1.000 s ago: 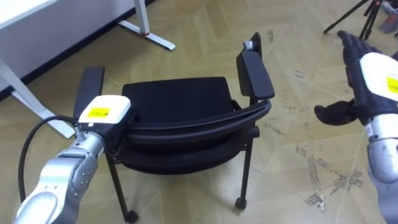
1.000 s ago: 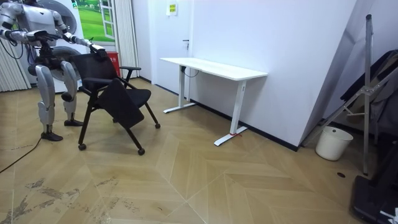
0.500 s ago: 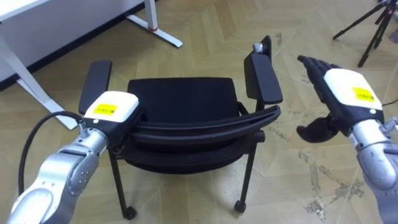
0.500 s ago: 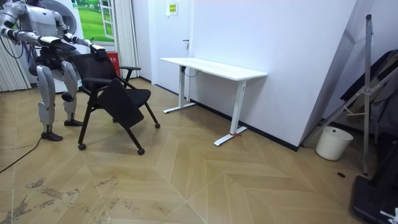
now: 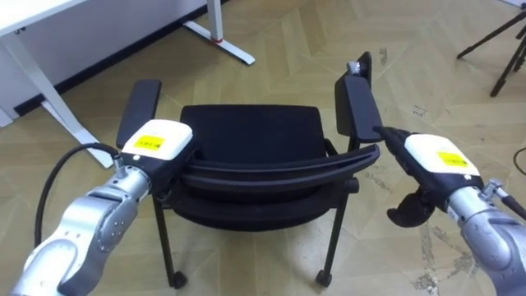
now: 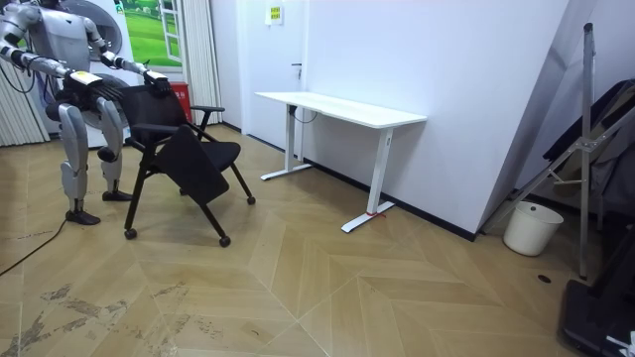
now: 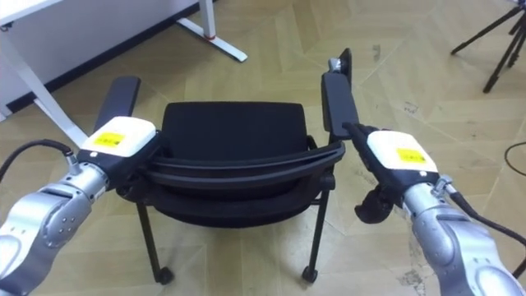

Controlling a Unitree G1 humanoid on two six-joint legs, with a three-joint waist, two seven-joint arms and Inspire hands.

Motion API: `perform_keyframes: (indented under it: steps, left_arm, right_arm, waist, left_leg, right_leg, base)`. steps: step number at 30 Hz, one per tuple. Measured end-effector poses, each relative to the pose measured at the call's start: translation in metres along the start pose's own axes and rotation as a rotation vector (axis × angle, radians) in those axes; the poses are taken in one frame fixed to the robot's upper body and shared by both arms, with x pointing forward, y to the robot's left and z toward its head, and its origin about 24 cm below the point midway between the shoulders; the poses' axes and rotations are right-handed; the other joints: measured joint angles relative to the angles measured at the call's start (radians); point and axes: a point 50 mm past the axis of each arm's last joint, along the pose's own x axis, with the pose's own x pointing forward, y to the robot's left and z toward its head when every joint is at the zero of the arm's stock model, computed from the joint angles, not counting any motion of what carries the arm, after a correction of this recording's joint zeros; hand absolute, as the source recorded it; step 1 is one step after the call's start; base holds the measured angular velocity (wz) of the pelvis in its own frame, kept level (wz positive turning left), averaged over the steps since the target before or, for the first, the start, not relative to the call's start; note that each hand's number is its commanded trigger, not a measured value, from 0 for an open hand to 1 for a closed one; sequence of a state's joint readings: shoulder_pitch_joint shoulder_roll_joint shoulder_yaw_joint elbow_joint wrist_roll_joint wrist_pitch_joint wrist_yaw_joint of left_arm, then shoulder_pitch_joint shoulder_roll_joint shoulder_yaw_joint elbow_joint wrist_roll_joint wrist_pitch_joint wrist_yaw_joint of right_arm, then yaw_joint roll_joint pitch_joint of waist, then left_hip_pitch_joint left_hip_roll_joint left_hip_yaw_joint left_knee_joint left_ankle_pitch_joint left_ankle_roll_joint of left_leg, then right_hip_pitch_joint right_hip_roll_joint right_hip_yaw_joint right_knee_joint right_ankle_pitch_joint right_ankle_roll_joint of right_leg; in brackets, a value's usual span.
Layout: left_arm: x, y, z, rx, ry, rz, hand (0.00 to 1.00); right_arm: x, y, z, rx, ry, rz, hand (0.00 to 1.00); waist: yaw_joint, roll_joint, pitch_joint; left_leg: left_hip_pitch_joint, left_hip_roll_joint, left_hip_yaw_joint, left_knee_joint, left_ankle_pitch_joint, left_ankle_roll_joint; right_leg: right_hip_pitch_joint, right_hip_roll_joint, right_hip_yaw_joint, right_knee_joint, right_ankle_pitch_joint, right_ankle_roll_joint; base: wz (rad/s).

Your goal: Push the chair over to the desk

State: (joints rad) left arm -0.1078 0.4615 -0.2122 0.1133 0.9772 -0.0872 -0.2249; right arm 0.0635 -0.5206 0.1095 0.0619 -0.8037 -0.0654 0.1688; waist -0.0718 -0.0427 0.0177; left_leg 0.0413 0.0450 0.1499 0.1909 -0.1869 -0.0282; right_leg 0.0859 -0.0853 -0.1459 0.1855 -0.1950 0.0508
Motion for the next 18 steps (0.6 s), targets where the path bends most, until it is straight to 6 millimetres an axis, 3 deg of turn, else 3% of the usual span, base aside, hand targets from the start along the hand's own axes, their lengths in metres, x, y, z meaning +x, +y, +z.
perform_keyframes:
  steps: [6, 18]
  left_arm:
    - [0.004, -0.003, 0.003, 0.004, -0.007, -0.002, 1.00]
    - [0.004, -0.003, 0.005, 0.006, -0.012, 0.009, 1.00]
  right_arm:
    - [0.001, -0.001, 0.005, -0.010, 0.022, 0.007, 0.00]
    - [-0.001, -0.007, 0.012, -0.094, 0.056, 0.041, 0.00]
  waist:
    - [0.022, 0.008, -0.0013]
    - [0.028, 0.008, -0.0014]
  left_leg:
    - [0.005, 0.000, 0.007, -0.001, 0.000, 0.000]
    - [0.004, 0.001, 0.004, -0.001, 0.000, 0.000]
  right_leg:
    - [0.001, 0.000, 0.008, 0.000, 0.000, 0.000]
    - [0.001, 0.001, 0.008, 0.000, 0.000, 0.000]
  base:
    - [-0.03]
    - [0.00]
